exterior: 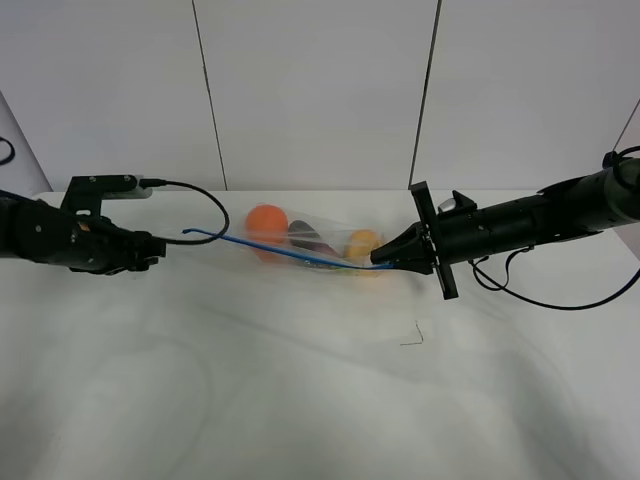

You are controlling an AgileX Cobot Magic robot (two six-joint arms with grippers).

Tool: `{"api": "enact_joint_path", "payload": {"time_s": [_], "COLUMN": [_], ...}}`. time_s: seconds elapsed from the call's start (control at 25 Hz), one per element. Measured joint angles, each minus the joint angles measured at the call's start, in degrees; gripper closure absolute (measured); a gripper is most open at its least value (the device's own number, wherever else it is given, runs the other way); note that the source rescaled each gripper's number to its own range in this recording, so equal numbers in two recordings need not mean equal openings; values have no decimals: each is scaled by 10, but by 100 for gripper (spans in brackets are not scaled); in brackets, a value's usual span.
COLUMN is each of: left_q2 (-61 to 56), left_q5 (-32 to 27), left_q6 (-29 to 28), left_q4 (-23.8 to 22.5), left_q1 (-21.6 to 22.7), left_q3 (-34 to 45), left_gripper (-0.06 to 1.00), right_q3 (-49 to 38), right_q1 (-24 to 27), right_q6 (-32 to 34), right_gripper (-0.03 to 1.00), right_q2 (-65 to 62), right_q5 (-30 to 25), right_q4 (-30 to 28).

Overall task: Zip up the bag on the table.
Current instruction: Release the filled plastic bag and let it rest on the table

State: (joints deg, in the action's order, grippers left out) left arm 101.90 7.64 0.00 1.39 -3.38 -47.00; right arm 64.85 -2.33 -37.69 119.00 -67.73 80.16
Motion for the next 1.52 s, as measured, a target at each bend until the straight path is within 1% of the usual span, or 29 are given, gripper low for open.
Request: {"api": "enact_joint_path", "payload": {"time_s": [0.04, 0.08, 0.12, 0.24, 0.32, 0.4, 0.52, 0.72, 0.76, 0.88, 0.92, 1.0, 1.04, 1.2, 1.32, 1.52], "left_q2": [-9, -19, -25, -32, -32, -32, -32, -35, -38, -50, -61, -108, -108, -205, -283, -420], "left_q5": [-45, -112, -162, -338, -435, -505, -577, -728, -745, -750, -750, -750, -750, -750, -750, -738], "left_q6": [0, -3, -7, -28, -33, -34, -35, -37, -37, -38, -38, -37, -37, -32, -30, -23], "left_q4": [0, 0, 0, 0, 0, 0, 0, 0, 0, 0, 0, 0, 0, 0, -3, -20], "left_q1": [0, 0, 0, 0, 0, 0, 0, 0, 0, 0, 0, 0, 0, 0, 0, 0], "left_q3": [-17, -36, -54, -123, -167, -204, -251, -303, -304, -296, -286, -242, -242, -161, -84, 24], "left_gripper": [-2, -2, -2, -2, -2, -2, -2, -2, -2, -2, -2, -2, -2, -2, -2, -2], "right_q3": [0, 0, 0, 0, 0, 0, 0, 0, 0, 0, 0, 0, 0, 0, 0, 0], "right_q1": [0, 0, 0, 0, 0, 0, 0, 0, 0, 0, 0, 0, 0, 0, 0, 0], "right_q6": [0, 0, 0, 0, 0, 0, 0, 0, 0, 0, 0, 0, 0, 0, -1, -1], "right_gripper": [97, 97, 97, 97, 97, 97, 97, 97, 97, 97, 97, 97, 97, 97, 97, 97], "right_q2": [0, 0, 0, 0, 0, 0, 0, 0, 0, 0, 0, 0, 0, 0, 0, 0], "right_q5": [0, 0, 0, 0, 0, 0, 0, 0, 0, 0, 0, 0, 0, 0, 0, 0], "right_q4": [0, 0, 0, 0, 0, 0, 0, 0, 0, 0, 0, 0, 0, 0, 0, 0]}}
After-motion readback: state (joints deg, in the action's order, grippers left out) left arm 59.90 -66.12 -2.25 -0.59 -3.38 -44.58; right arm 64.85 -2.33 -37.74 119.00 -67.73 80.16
